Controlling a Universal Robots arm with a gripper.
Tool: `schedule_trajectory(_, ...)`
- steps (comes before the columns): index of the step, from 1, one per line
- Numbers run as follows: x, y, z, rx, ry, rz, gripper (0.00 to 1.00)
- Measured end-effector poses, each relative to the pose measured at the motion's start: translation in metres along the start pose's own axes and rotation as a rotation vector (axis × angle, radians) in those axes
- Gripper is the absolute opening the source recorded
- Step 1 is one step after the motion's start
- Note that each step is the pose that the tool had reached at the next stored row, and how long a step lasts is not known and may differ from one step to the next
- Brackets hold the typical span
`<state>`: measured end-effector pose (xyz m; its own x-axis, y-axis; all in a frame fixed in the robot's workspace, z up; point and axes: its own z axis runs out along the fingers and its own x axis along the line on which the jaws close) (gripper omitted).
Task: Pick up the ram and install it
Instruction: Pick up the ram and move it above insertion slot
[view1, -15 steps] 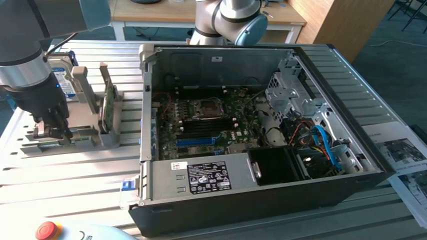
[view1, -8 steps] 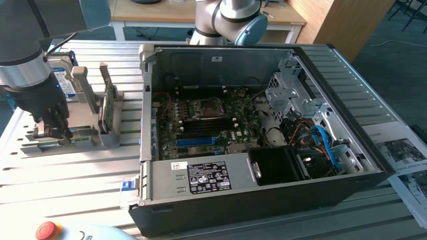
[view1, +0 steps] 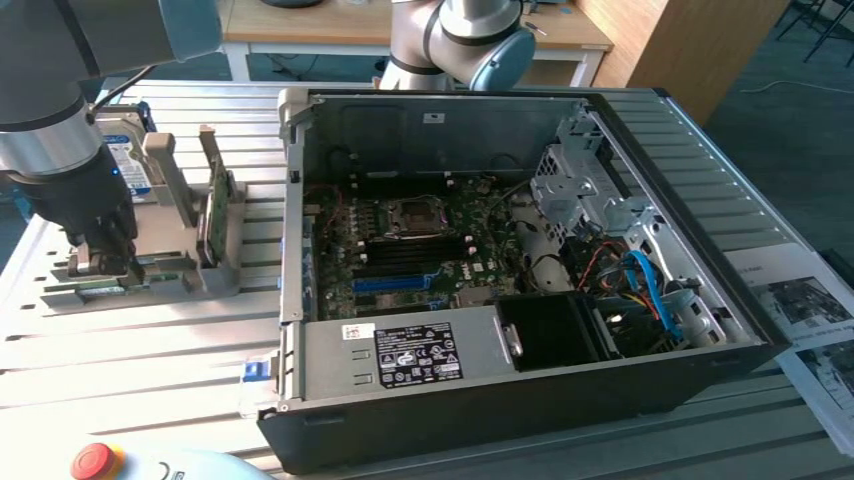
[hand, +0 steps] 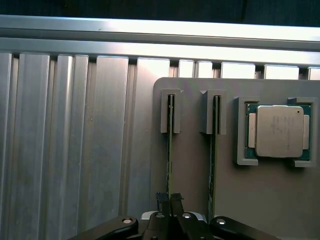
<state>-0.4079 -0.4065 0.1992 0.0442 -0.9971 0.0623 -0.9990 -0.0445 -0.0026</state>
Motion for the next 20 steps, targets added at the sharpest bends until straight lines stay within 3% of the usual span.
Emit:
schedule_trajectory(16, 0.0, 0.0, 0.0, 0.0047, 0.0001, 0.0, 0.12)
schedule_trajectory(20, 0.0, 0.0, -0.0005, 0.0066, -0.0035, 0.001, 0.12)
